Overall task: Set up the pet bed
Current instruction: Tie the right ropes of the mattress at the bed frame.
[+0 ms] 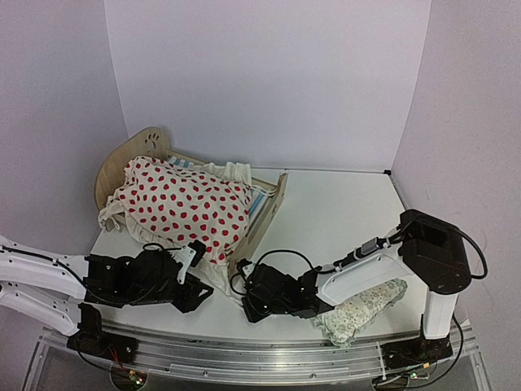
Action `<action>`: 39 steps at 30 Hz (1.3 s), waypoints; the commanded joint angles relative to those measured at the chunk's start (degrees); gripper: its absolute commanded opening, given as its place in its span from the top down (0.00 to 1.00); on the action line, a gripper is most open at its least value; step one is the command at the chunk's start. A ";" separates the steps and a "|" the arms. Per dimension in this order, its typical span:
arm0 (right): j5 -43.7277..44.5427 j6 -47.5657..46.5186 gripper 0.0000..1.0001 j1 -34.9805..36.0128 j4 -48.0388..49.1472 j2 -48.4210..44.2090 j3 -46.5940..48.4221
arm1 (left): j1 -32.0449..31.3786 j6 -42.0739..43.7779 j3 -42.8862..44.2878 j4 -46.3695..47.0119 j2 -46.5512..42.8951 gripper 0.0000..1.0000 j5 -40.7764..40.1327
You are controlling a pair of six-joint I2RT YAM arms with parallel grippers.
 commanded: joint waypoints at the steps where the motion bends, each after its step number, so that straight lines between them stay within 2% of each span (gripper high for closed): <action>1: -0.71 -3.52 1.00 -0.83 -7.28 -2.34 0.72 | -1.80 3.74 2.65 4.89 3.25 0.53 2.51; 9: -5.94 -5.07 1.00 -4.91 -7.44 -5.31 -0.58 | -6.57 13.18 4.47 15.18 15.43 0.51 1.25; 18: -14.29 -5.55 1.00 -9.26 -7.44 -6.94 -2.33 | -12.39 26.16 5.73 33.28 30.32 0.44 -0.54; 24: -18.46 -5.73 1.00 -10.71 -7.44 -5.57 -2.62 | -15.15 33.98 12.41 36.68 41.57 0.44 -5.10; 30: -21.16 -5.42 1.00 -12.31 -6.82 -4.89 -3.05 | -15.62 37.32 16.25 38.53 46.17 0.46 -6.90; 36: -22.47 -5.34 1.00 -12.66 -6.31 -4.28 -2.97 | -15.67 38.14 19.64 34.87 49.08 0.59 -8.46; 39: -23.00 -5.25 1.00 -12.71 -6.07 -4.16 -3.05 | -15.64 38.13 20.05 34.49 50.22 0.60 -8.22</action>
